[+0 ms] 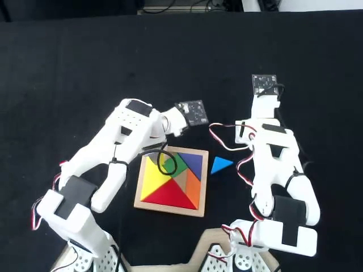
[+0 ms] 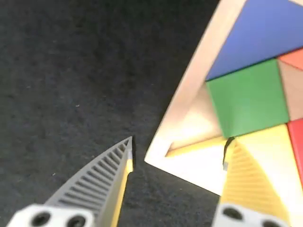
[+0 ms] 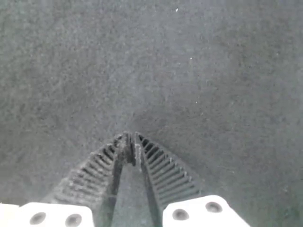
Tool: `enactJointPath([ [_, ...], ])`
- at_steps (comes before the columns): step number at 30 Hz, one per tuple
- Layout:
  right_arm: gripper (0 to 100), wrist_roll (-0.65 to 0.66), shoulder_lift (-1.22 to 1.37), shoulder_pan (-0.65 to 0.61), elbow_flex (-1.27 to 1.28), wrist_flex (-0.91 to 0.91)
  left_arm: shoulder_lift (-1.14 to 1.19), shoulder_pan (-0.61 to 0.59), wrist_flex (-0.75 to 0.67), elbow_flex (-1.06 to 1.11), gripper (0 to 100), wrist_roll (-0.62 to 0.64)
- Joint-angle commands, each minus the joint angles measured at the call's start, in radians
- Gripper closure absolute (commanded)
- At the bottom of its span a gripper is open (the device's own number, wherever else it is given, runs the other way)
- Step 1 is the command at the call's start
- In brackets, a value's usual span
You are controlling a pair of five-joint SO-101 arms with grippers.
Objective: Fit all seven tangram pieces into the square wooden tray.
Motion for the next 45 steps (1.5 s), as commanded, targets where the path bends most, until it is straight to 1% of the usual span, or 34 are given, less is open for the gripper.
enactJointPath([
  [1, 98.7, -0.006, -0.001, -0.012, -0.062, -0.018, 0.028, 0.025, -0.031, -0.048, 70, -0.029],
  [3, 98.7, -0.006, -0.001, -0.012, -0.062, -0.018, 0.063, 0.025, -0.061, -0.064, 70, -0.029],
  [5, 98.7, -0.006, -0.001, -0.012, -0.062, -0.018, 0.094, 0.024, -0.046, -0.107, 70, -0.029],
  [7, 98.7, -0.006, -0.001, -0.012, -0.062, -0.018, 0.109, 0.024, 0.008, -0.17, 70, -0.029],
  [10, 98.7, 0.0, -0.001, -0.012, -0.064, -0.018, 0.109, 0.039, 0.14, -0.28, 70, -0.034],
  [12, 98.7, 0.025, -0.001, -0.015, -0.062, -0.018, 0.118, 0.044, 0.183, -0.341, 70, -0.049],
  [16, 98.7, 0.034, -0.001, -0.031, -0.061, -0.018, 0.181, 0.042, 0.18, -0.343, 70, -0.126],
  [24, 98.7, 0.034, -0.001, -0.031, -0.061, -0.018, 0.324, 0.004, 0.144, -0.43, 71, -0.101],
  [28, 98.7, 0.034, -0.001, -0.031, -0.061, -0.018, 0.324, 0.019, 0.219, -0.478, 76, -0.114],
  [30, 98.7, 0.034, -0.001, -0.031, -0.061, -0.018, 0.311, 0.027, 0.278, -0.51, 79, -0.163],
  [32, 98.7, 0.034, -0.001, -0.031, -0.061, -0.018, 0.31, 0.027, 0.31, -0.542, 79, -0.184],
  [35, 98.7, 0.034, -0.001, -0.032, -0.061, -0.018, 0.334, 0.027, 0.308, -0.55, 79, -0.189],
  [40, 98.7, 0.034, -0.001, -0.032, -0.061, -0.018, 0.44, 0.035, 0.31, -0.559, 79, -0.184],
  [45, 98.7, 0.034, -0.001, -0.032, -0.061, -0.018, 0.456, 0.05, 0.35, -0.596, 79, -0.123],
])
